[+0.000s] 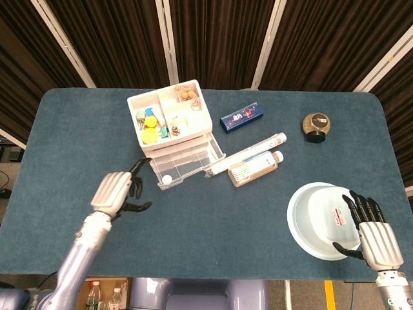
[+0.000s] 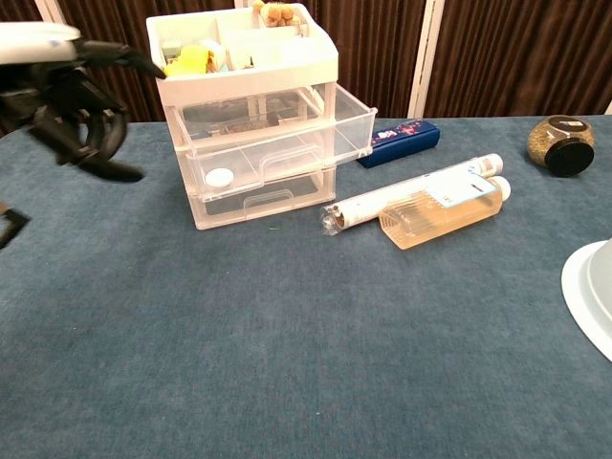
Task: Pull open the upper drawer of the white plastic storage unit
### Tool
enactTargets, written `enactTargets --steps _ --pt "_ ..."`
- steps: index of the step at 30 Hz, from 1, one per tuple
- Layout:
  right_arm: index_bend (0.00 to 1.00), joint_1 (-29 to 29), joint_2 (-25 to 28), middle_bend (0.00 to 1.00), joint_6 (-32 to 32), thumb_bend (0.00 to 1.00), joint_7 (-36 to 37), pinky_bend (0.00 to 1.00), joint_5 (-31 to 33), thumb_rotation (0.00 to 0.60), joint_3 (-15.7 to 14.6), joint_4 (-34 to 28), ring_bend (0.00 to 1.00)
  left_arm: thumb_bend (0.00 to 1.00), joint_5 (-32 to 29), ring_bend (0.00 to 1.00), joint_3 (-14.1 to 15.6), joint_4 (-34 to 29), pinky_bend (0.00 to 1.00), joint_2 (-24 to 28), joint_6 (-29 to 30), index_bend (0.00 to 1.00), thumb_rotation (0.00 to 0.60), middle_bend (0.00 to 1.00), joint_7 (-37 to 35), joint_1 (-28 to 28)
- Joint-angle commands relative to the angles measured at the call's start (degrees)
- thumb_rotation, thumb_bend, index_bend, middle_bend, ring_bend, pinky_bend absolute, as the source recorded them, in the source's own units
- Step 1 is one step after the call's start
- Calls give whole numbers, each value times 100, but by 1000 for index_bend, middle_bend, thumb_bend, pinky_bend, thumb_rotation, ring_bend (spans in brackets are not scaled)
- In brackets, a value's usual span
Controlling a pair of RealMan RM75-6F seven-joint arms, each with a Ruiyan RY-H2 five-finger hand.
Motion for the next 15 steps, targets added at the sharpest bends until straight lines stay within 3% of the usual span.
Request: enactTargets --steps 1,3,6,8,11,15 --pt "0 3 -13 0 1 146 -30 0 16 600 13 8 0 162 1338 250 967 30 418 658 403 113 600 316 -208 780" --pt "0 6 -29 0 2 147 -63 0 41 600 30 19 0 137 2037 109 1370 417 273 836 658 103 600 180 -308 1126" --pt "0 12 -65 0 5 146 -145 0 90 600 63 57 0 59 2755 16 1743 1180 159 953 1099 76 600 68 -393 1568" --pt "0 11 -95 0 15 147 -206 0 121 600 83 78 0 20 3035 0 1849 1751 105 918 1431 50 600 10 -511 1851" --pt "0 -3 -132 0 55 147 -292 0 144 600 103 92 0 0 3238 0 1906 2457 81 832 1746 27 600 0 -738 2196" --pt "0 -23 -162 0 97 145 -359 0 183 600 126 111 0 0 3226 0 1887 2710 71 906 1814 23 600 0 -986 2445"
